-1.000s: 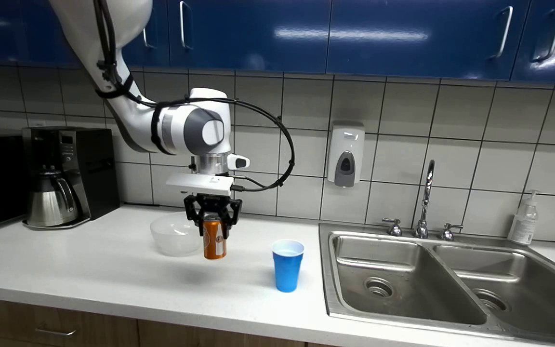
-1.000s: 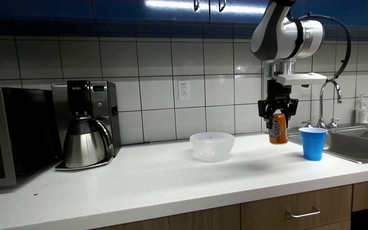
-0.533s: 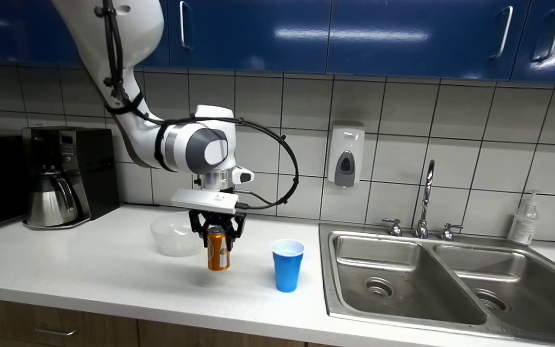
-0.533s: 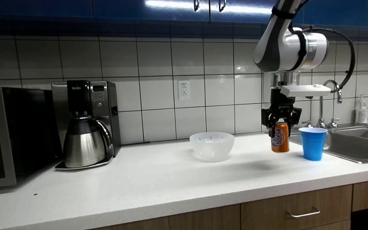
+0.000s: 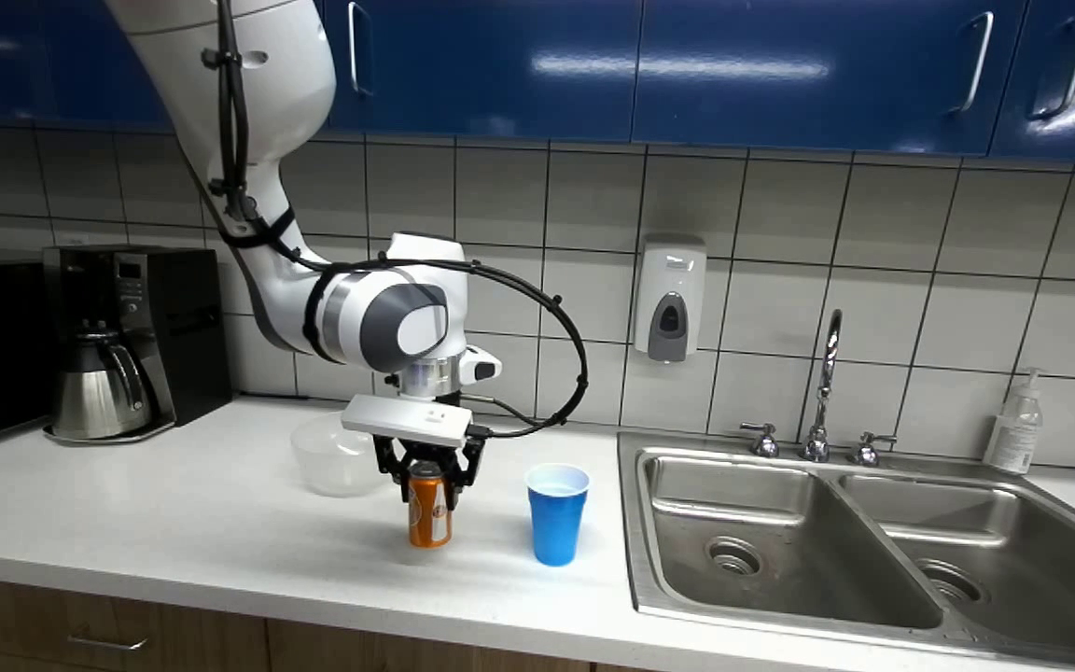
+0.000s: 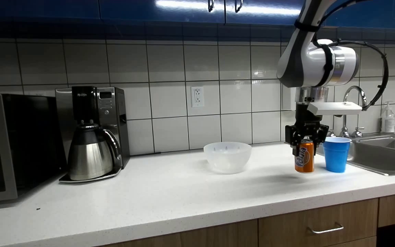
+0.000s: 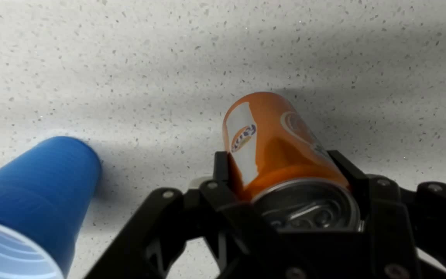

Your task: Pick up the orange fanta can from the clear bowl and put it on the kitchen counter

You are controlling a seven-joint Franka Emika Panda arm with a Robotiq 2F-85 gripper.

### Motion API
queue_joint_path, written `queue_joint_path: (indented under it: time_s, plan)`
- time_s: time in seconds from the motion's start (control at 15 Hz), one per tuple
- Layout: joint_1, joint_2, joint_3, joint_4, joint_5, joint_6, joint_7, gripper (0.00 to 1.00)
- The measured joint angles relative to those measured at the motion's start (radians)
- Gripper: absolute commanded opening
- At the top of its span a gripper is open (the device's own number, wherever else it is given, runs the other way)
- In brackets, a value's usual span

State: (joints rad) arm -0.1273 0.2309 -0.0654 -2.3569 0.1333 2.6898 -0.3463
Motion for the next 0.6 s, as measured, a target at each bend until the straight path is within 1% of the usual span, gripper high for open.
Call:
queue_joint_path:
  time_s: [0.6]
  plan:
    - [-0.049, 0.01, 0.029, -0.039, 0.039, 0.037, -0.07, 0.38]
